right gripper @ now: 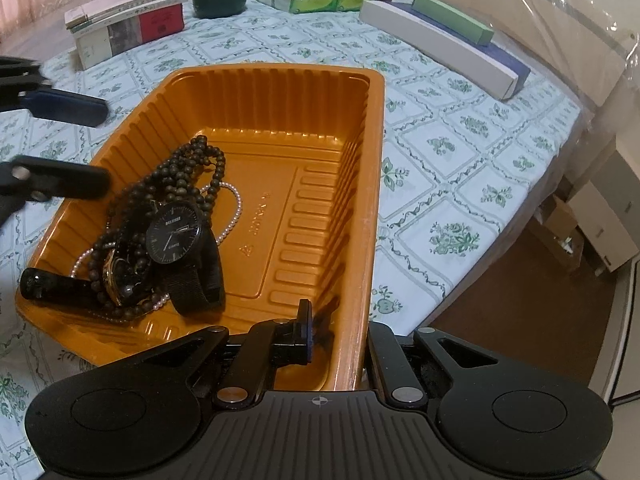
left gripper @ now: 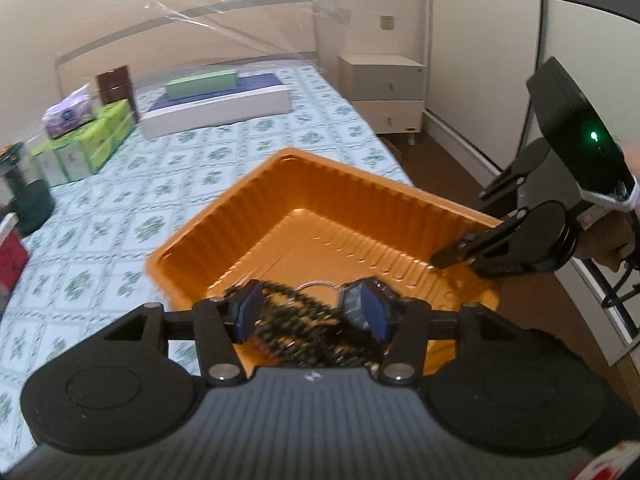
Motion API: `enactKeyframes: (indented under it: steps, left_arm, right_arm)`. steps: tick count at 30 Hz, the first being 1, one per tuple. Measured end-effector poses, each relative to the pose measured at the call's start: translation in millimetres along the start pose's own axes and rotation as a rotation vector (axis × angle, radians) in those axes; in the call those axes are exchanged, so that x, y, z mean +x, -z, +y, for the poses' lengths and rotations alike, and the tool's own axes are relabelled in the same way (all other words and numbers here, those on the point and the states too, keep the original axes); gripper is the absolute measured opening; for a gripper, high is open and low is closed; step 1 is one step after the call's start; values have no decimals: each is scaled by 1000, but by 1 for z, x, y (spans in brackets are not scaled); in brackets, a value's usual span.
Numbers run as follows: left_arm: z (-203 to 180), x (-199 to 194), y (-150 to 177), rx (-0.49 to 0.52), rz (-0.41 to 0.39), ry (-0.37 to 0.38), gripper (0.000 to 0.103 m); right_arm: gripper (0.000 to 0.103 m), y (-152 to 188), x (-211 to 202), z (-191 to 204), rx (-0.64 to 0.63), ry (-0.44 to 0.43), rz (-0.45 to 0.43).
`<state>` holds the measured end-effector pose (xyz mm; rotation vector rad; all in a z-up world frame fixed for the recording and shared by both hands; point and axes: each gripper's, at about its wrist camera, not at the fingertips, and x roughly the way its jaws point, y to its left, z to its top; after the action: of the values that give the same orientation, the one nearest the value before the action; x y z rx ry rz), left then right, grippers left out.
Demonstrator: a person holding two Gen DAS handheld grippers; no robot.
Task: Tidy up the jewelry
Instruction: 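Lower the black wristwatch into the tray and open the left tool, then set the orange tray down on the bed and open the right tool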
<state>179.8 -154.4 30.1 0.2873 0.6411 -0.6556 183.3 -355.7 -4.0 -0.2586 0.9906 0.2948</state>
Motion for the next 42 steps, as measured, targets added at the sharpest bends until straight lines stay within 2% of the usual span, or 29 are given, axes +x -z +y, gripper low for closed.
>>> enactKeyframes:
  steps: [12,16,18,19,20,24,27,29,32,37,42]
  left_arm:
    - [28,-34,45,-180,14,-149,59]
    - [36,-50,60,-266,13,-197,65]
    - [40,-57,68,-303,13,-224,73]
    - [43,-61,72,-324,14,-237,77]
    - [45,-65,77,-346,20,-246,78]
    - [53,-82,93,-463,37,-267,85]
    - [53,-99,103,-551,30,-277,92]
    - [47,-112,108,-583,7,-290,102]
    - [38,-126,116,-609,0,-296,103]
    - [20,-142,127,-626,1,-309,103]
    - [1,-152,140,-656,42,-335,102]
  right_arm:
    - [7,6,24,-38,137,-153,-28]
    - [9,18,28,-50,228,-206,-59]
    - [28,25,26,-56,290,-228,-79]
    - [56,29,24,-59,322,-233,-93]
    - [71,32,22,-62,348,-237,-107]
    - [72,50,4,-73,454,-252,-171]
    - [73,62,-17,-75,523,-210,-216]
    - [74,69,-35,-67,546,-166,-250]
    - [75,75,-64,-42,524,-128,-285]
    - [77,74,-86,16,415,-74,-235]
    - [78,76,-85,71,306,-111,-168]
